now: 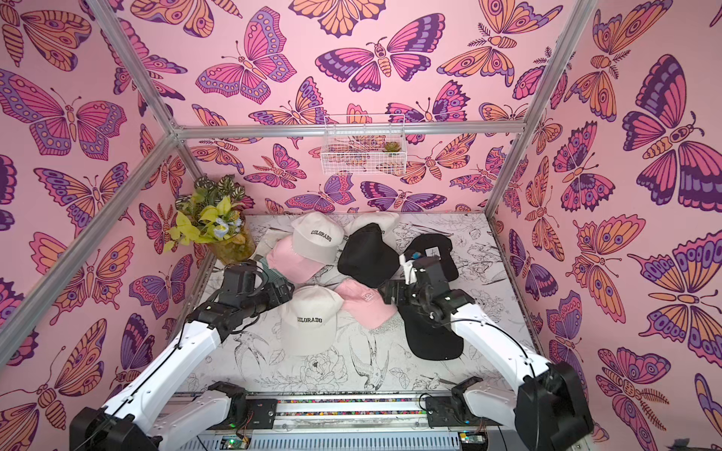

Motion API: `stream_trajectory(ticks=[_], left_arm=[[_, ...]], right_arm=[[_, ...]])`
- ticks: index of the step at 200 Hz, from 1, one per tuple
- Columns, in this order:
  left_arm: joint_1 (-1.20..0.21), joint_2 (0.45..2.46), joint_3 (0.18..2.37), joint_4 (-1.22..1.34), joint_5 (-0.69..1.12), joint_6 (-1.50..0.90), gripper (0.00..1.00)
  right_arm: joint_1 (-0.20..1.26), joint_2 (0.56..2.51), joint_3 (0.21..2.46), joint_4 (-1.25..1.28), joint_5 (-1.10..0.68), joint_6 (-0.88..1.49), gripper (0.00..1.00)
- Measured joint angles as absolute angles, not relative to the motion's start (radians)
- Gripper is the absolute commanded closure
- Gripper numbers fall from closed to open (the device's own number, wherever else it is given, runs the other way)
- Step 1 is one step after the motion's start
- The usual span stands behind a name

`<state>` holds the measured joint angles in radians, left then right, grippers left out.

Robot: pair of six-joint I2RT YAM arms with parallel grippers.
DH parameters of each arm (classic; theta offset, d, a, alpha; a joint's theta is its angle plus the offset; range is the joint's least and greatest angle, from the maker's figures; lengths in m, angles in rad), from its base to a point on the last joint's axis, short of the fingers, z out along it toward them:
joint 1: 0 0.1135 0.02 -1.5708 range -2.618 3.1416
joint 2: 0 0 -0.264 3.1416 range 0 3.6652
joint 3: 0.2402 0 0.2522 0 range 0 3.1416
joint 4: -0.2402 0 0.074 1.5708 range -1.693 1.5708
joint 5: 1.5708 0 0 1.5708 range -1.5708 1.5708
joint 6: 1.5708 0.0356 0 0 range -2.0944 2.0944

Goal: Stack the baseball caps by color
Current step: Move the baseball cap to the center of the board.

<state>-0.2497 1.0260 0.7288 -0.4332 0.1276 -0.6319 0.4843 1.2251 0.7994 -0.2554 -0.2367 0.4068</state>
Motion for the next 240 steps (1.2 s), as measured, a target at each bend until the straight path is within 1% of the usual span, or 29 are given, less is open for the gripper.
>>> stream_trajectory(ticks=[30, 53, 103, 143, 173, 192, 217, 240], left_arm=[[-0.25, 1.079, 0.712, -0.448, 0.221, -0.629, 0.01], [-0.25, 1.141, 0.689, -0.441, 0.29, -0.62, 0.01], [-0.25, 1.185, 0.612, -0.347, 0.396, -0.611, 0.01], [-0.252, 1.209, 0.587, -0.276, 0.454, -0.63, 0.01], [-0.278, 1.253, 0.585, -0.215, 0.491, -0.644, 0.01], [-0.297, 1.309, 0.587, -0.18, 0.508, -0.644, 0.01], [-0.303, 1.334, 0.598, -0.164, 0.522, -0.644, 0.01], [-0.303, 1.294, 0.597, -0.162, 0.517, -0.646, 0.01]], right_arm=[[0.649, 1.411, 0.933, -0.341, -0.162, 0.31, 0.01], [0.726, 1.524, 1.019, -0.387, -0.094, 0.236, 0.01], [0.784, 1.73, 1.123, -0.427, 0.031, 0.132, 0.01], [0.793, 1.833, 1.211, -0.476, 0.204, 0.164, 0.01], [0.733, 1.845, 1.215, -0.501, 0.31, 0.239, 0.01], [0.69, 1.841, 1.213, -0.52, 0.333, 0.28, 0.0], [0.662, 1.78, 1.18, -0.514, 0.297, 0.316, 0.01], [0.657, 1.68, 1.161, -0.481, 0.176, 0.331, 0.01]])
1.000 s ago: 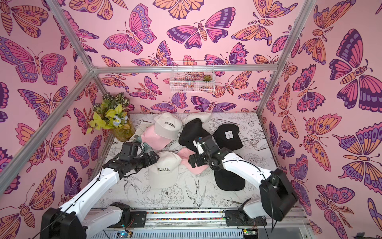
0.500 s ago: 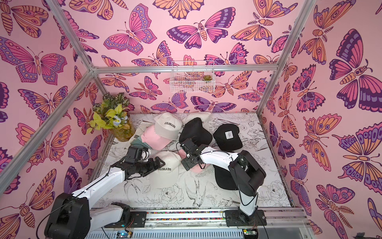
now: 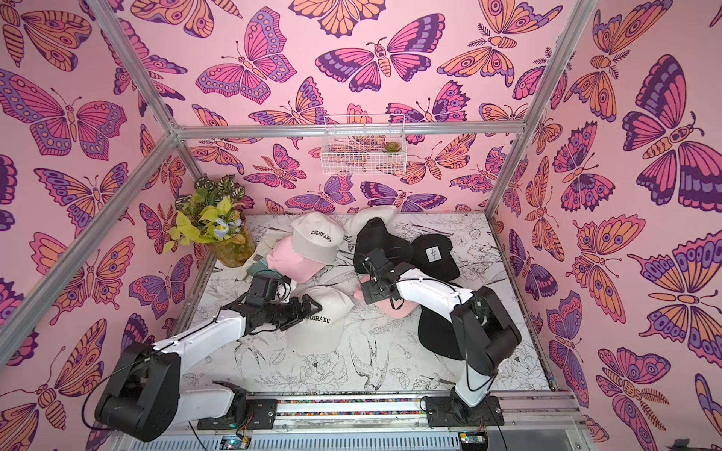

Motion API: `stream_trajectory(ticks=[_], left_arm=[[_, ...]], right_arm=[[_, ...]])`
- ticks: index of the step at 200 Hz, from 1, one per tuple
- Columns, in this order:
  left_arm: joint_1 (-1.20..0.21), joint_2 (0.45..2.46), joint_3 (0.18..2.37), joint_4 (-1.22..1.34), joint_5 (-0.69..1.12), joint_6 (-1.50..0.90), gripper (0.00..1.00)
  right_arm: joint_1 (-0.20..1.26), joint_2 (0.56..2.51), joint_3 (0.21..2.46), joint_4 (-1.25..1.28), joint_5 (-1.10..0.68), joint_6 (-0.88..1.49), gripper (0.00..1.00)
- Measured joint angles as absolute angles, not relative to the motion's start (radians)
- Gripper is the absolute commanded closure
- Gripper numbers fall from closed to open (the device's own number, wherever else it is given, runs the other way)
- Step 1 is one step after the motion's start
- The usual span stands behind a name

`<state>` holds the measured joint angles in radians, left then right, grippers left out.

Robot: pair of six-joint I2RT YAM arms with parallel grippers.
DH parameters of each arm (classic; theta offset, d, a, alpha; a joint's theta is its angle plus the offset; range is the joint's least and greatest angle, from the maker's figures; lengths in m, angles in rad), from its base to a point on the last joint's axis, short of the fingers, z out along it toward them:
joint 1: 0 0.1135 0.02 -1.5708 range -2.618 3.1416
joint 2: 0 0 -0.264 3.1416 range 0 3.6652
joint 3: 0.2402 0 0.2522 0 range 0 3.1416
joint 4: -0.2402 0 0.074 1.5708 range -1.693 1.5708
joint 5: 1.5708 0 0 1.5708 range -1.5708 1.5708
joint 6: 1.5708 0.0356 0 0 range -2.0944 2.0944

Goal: Stack the baseball caps by color
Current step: Move the baseball cap to the center of the board, then pick up the baseball cap from the center of the board.

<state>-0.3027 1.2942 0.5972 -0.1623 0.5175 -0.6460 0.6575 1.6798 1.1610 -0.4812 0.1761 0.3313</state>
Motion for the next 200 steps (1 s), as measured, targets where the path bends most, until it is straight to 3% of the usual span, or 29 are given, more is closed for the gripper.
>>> stream_trajectory(ticks=[26, 57, 109, 121, 135, 148, 176, 200], left_arm=[[-0.303, 1.235, 0.596, -0.173, 0.502, -0.648, 0.01], [-0.303, 1.234, 0.591, -0.189, 0.497, -0.649, 0.01], [-0.307, 1.258, 0.587, -0.191, 0.493, -0.664, 0.01], [-0.307, 1.258, 0.585, -0.191, 0.493, -0.664, 0.01], [-0.307, 1.258, 0.585, -0.191, 0.493, -0.664, 0.01], [-0.307, 1.258, 0.585, -0.191, 0.493, -0.664, 0.01], [-0.307, 1.258, 0.601, -0.195, 0.493, -0.672, 0.01], [-0.306, 1.256, 0.646, -0.191, 0.495, -0.702, 0.01]], right_arm=[[0.657, 1.614, 1.162, -0.379, -0.048, 0.337, 0.01], [0.66, 1.666, 1.168, -0.288, -0.322, 0.353, 0.01], [0.715, 1.814, 1.208, -0.28, -0.484, 0.337, 0.01], [0.733, 1.827, 1.219, -0.28, -0.49, 0.329, 0.16], [0.749, 1.834, 1.226, -0.273, -0.491, 0.319, 0.54], [0.756, 1.833, 1.226, -0.26, -0.49, 0.318, 0.74], [0.736, 1.804, 1.2, -0.201, -0.474, 0.336, 1.0], [0.667, 1.708, 1.14, -0.142, -0.466, 0.376, 1.0]])
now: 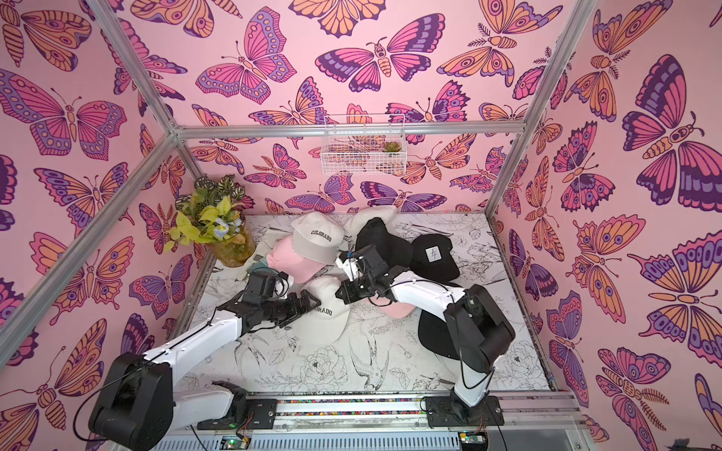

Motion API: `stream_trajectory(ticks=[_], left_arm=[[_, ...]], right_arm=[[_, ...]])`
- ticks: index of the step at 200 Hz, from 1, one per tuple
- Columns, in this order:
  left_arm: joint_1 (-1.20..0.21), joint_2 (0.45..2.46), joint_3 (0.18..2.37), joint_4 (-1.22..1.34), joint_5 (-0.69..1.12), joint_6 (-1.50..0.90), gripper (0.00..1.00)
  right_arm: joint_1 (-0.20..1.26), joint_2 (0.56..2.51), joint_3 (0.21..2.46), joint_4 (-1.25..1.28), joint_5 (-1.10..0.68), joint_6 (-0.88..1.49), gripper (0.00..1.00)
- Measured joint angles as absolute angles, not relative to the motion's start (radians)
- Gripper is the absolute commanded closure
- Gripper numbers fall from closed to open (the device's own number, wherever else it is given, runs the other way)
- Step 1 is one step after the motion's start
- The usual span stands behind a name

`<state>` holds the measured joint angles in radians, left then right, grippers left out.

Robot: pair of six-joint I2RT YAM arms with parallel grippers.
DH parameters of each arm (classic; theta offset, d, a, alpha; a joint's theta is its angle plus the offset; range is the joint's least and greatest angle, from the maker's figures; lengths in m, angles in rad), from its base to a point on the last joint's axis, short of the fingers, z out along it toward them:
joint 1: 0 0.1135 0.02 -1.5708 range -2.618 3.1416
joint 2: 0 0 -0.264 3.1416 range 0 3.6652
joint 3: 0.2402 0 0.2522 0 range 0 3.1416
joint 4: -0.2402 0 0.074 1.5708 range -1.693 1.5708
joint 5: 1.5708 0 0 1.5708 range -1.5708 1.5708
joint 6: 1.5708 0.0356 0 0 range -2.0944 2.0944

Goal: Stack the baseball caps by color
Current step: Pick up the baseball cap from the center of the board, then place the baseball cap at the center of the board.

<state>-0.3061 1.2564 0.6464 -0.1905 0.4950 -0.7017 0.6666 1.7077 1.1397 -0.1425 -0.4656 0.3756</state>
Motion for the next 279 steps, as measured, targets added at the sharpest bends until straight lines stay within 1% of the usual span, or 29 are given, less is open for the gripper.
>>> stream_trajectory(ticks=[15, 34, 52, 84, 114, 161, 189, 204, 215, 223, 230, 234, 239, 246, 250, 261, 264, 266, 279], left_arm=[[-0.301, 1.244, 0.664, -0.151, 0.503, -0.738, 0.01], [-0.284, 1.227, 0.664, -0.061, 0.525, -0.818, 0.01], [-0.267, 1.227, 0.664, 0.039, 0.535, -0.899, 0.01], [-0.247, 1.243, 0.663, 0.196, 0.561, -1.01, 0.01], [-0.242, 1.359, 0.659, 0.379, 0.621, -1.117, 0.01], [-0.244, 1.433, 0.656, 0.534, 0.674, -1.206, 0.0], [-0.25, 1.488, 0.67, 0.635, 0.711, -1.249, 0.18], [-0.252, 1.513, 0.682, 0.676, 0.734, -1.261, 0.24], [-0.254, 1.523, 0.695, 0.694, 0.75, -1.267, 0.37], [-0.254, 1.526, 0.707, 0.702, 0.762, -1.263, 0.53], [-0.255, 1.528, 0.719, 0.709, 0.769, -1.261, 0.68], [-0.255, 1.529, 0.727, 0.712, 0.775, -1.259, 0.76], [-0.255, 1.53, 0.736, 0.714, 0.781, -1.257, 0.84], [-0.255, 1.532, 0.747, 0.718, 0.788, -1.251, 0.95], [-0.254, 1.533, 0.753, 0.718, 0.791, -1.247, 1.0], [-0.253, 1.533, 0.763, 0.723, 0.798, -1.236, 1.0], [-0.253, 1.533, 0.765, 0.72, 0.8, -1.232, 1.0], [-0.252, 1.533, 0.766, 0.72, 0.803, -1.231, 1.0], [-0.247, 1.532, 0.77, 0.717, 0.823, -1.216, 1.0]], right_arm=[[0.611, 1.638, 1.1, -0.081, -0.463, 0.42, 1.0], [0.542, 1.555, 1.035, 0.055, -0.453, 0.518, 1.0], [0.508, 1.509, 0.984, 0.178, -0.434, 0.614, 1.0], [0.503, 1.467, 0.912, 0.349, -0.395, 0.742, 1.0], [0.503, 1.455, 0.838, 0.546, -0.397, 0.869, 1.0], [0.503, 1.457, 0.774, 0.77, -0.432, 0.982, 1.0], [0.503, 1.471, 0.755, 0.856, -0.467, 1.018, 1.0], [0.503, 1.476, 0.751, 0.873, -0.486, 1.025, 1.0], [0.503, 1.476, 0.749, 0.874, -0.501, 1.025, 1.0], [0.503, 1.476, 0.748, 0.872, -0.514, 1.025, 1.0], [0.503, 1.476, 0.747, 0.871, -0.525, 1.024, 0.92], [0.503, 1.475, 0.746, 0.87, -0.53, 1.023, 0.82], [0.503, 1.473, 0.744, 0.865, -0.535, 1.02, 0.66], [0.5, 1.467, 0.743, 0.849, -0.541, 1.017, 0.4], [0.497, 1.461, 0.74, 0.837, -0.543, 1.015, 0.3], [0.485, 1.436, 0.73, 0.796, -0.553, 1.002, 0.1], [0.481, 1.429, 0.728, 0.786, -0.556, 1.0, 0.02], [0.478, 1.423, 0.726, 0.776, -0.559, 0.996, 0.0], [0.436, 1.379, 0.712, 0.719, -0.574, 0.989, 0.01]])
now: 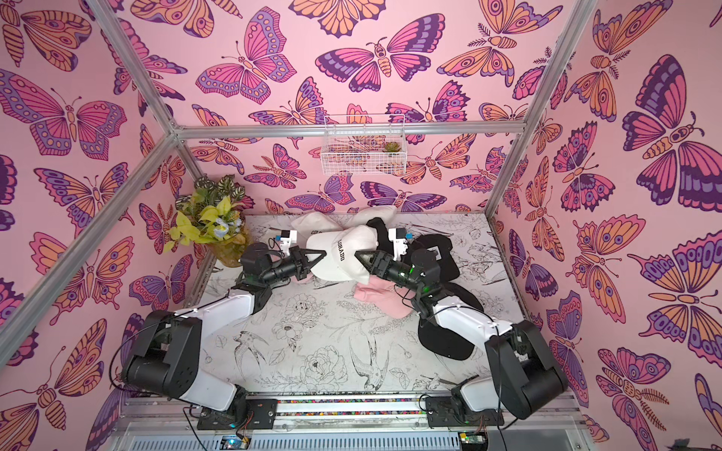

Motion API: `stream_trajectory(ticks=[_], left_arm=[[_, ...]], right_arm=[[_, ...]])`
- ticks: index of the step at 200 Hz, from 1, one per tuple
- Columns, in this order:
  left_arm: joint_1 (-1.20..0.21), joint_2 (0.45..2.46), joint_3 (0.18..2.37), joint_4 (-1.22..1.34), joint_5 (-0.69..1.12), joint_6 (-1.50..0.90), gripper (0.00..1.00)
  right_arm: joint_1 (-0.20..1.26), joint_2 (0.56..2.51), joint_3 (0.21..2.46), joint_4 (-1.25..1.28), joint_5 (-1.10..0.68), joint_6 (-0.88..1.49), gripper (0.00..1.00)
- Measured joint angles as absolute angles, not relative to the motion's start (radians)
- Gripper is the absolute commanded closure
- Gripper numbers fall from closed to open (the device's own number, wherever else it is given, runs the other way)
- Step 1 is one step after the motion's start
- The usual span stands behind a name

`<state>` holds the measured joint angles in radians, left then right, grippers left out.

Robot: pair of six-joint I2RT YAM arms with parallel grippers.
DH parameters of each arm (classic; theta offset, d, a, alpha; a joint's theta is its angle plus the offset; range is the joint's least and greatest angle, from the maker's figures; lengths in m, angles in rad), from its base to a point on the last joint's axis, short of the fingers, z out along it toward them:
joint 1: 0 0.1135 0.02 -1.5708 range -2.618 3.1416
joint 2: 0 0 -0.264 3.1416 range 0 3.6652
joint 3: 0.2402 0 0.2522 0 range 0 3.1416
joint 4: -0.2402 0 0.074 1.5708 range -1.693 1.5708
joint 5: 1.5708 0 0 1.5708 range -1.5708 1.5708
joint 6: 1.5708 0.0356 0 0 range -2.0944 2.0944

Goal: Stack the baseball caps by color
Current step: Place the baseball cap at the center of the board.

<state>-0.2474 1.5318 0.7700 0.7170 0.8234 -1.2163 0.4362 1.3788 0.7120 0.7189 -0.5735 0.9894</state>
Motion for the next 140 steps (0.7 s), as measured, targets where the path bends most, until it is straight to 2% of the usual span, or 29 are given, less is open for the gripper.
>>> stream_trajectory(ticks=[44, 86, 140], left_arm=[[-0.219, 1.491, 0.772, 0.68, 0.884, -1.208, 1.0], [-0.224, 1.479, 0.799, 0.68, 0.915, -1.216, 1.0], [-0.254, 1.502, 0.821, 0.706, 0.925, -1.24, 1.0]], right_arm=[[0.303, 1.276, 0.642, 0.639, -0.606, 1.029, 0.01], [0.317, 1.314, 0.642, 0.724, -0.669, 1.167, 0.01], [0.407, 1.431, 0.677, 0.882, -0.68, 1.275, 0.01]])
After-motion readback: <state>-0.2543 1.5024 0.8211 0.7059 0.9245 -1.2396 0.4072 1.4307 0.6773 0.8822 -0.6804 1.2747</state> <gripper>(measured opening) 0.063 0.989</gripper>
